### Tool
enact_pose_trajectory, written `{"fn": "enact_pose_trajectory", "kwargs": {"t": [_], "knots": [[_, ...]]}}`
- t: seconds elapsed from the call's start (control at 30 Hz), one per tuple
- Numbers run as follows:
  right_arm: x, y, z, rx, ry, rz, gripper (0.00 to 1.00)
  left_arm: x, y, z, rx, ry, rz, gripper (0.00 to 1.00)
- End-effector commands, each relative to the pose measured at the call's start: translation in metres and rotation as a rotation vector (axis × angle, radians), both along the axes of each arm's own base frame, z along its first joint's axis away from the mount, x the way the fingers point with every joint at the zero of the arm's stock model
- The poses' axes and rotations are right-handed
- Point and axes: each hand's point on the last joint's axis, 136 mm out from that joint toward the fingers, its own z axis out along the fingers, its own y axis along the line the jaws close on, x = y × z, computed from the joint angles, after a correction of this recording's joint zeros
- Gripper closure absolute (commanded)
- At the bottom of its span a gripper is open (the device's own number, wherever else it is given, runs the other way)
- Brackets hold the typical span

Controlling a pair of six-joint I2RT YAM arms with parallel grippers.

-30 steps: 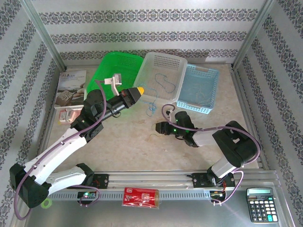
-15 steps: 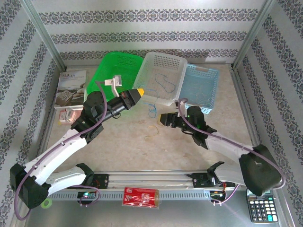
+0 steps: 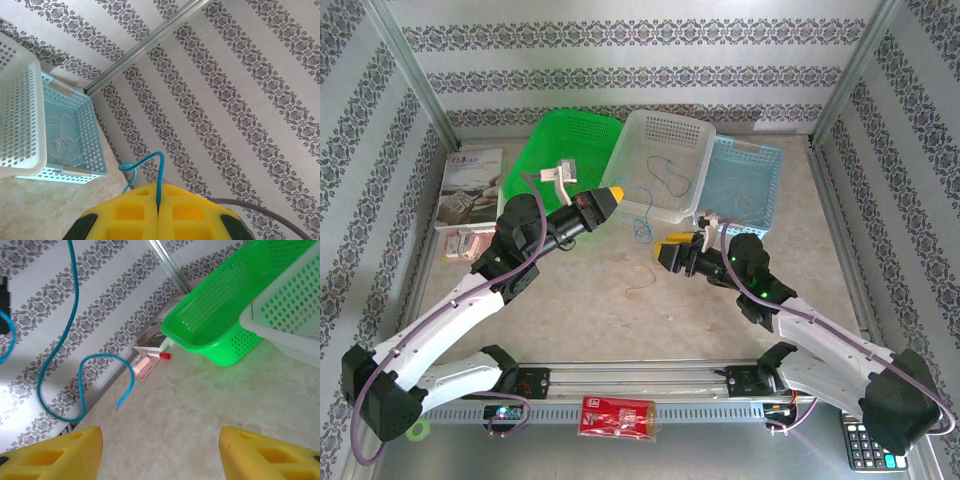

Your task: Untangle the cables

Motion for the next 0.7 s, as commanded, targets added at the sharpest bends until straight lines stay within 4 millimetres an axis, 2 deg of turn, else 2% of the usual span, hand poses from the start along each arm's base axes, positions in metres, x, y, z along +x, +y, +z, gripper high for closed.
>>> {"fn": "enact_pose_trajectory", "kwargs": {"t": [0.0,0.43,0.67], "knots": [[-0.004,0.002,0.019,0.004,-0.080,-0.004,0.37,0.001,0.002,0.013,-0.026,-0.056,0.011,1.00],[-0.018,0.016,0.042,0.017,-0.153,0.033,0.36,0.001,0.002,0.016,-0.034,-0.058,0.009,1.00],[-0.018,0.027,0.051,0.017,-0.178,0.046,0.37,0.003,0.000,0.015,-0.043,-0.056,0.003,1.00]]}}
